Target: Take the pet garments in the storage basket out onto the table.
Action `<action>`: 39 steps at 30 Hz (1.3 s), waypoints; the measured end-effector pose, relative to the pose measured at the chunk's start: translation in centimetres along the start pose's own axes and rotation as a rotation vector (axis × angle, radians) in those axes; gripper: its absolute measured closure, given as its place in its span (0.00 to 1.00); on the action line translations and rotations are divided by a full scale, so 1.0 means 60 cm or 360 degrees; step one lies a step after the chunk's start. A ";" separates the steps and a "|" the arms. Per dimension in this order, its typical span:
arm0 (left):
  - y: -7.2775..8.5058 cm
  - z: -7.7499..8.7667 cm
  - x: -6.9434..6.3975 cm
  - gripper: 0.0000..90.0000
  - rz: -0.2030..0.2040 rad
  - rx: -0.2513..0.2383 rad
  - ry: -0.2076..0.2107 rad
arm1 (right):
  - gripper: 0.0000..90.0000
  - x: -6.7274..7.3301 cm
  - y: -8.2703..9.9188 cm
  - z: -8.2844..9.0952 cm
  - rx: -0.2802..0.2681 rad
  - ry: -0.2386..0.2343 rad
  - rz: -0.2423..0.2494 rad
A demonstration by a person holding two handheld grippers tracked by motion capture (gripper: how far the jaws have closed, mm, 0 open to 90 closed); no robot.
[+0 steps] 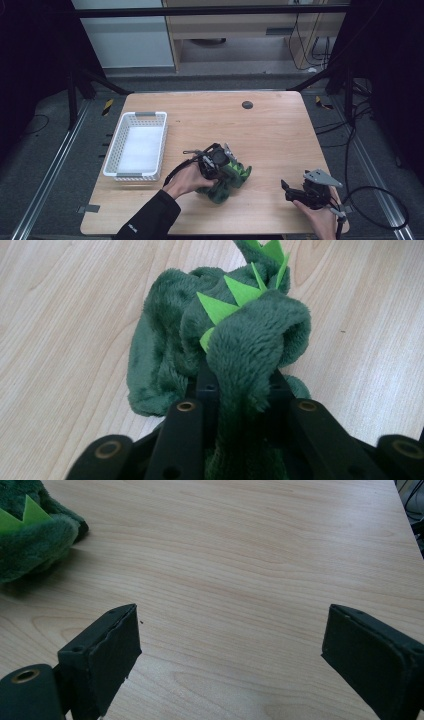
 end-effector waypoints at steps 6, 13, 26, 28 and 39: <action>0.003 -0.009 -0.001 0.74 -0.0009 0.0006 0.0002 | 0.10 0.000 0.000 0.000 0.0001 -0.0003 0.0001; 0.008 -0.012 -0.001 0.60 0.0002 -0.0014 -0.0003 | 0.09 0.001 0.000 -0.001 0.0003 -0.0007 0.0004; 0.024 0.005 0.009 0.36 0.0037 -0.0126 0.0010 | 0.09 0.001 0.000 -0.001 -0.0001 -0.0005 0.0003; 0.028 0.009 0.009 0.32 0.0043 -0.0160 0.0015 | 0.09 0.001 0.000 -0.001 -0.0003 -0.0007 -0.0004; 0.060 0.043 0.014 0.28 0.0141 -0.0364 0.0052 | 0.08 0.002 -0.001 -0.001 -0.0011 -0.0007 -0.0013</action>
Point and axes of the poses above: each handheld gripper's, and its own axes: z roughly backward along the jaws, y roughly out of its underside, x roughly to its left, the point moved 2 cm from there along -z, roughly forward along the jaws, and after that the axes turned 10 degrees about z, right-handed, at the moved point
